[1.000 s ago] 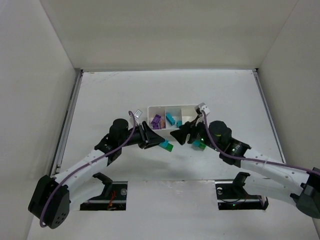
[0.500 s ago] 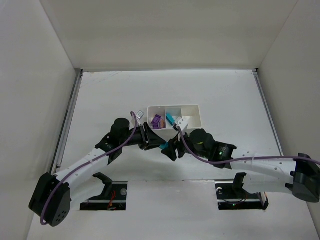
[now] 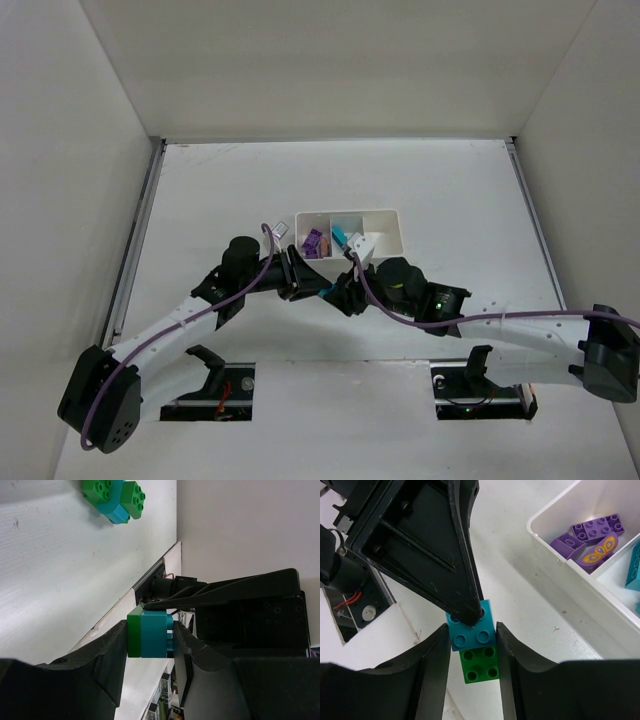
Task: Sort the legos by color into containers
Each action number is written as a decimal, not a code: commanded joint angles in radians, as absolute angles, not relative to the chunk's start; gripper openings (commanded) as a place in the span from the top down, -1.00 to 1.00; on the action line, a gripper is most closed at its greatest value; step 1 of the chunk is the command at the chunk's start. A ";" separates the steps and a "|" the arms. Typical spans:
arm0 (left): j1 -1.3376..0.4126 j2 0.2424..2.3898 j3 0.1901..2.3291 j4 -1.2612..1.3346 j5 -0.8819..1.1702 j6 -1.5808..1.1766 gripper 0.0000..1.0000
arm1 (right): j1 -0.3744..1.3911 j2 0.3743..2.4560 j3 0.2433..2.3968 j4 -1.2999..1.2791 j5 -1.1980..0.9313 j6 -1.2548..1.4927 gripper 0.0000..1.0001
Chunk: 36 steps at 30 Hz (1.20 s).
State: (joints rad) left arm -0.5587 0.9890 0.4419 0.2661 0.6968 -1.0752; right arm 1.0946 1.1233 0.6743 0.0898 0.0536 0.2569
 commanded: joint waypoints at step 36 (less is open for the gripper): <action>-0.941 0.890 0.419 0.386 -0.235 -0.756 0.08 | 0.972 1.289 0.824 0.265 0.304 0.621 0.47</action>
State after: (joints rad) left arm -0.9360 0.8814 0.3634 0.3096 -0.1459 -0.8078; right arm 0.9714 1.3094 0.7921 0.1951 0.2817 0.5888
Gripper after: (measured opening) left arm 0.459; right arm 0.437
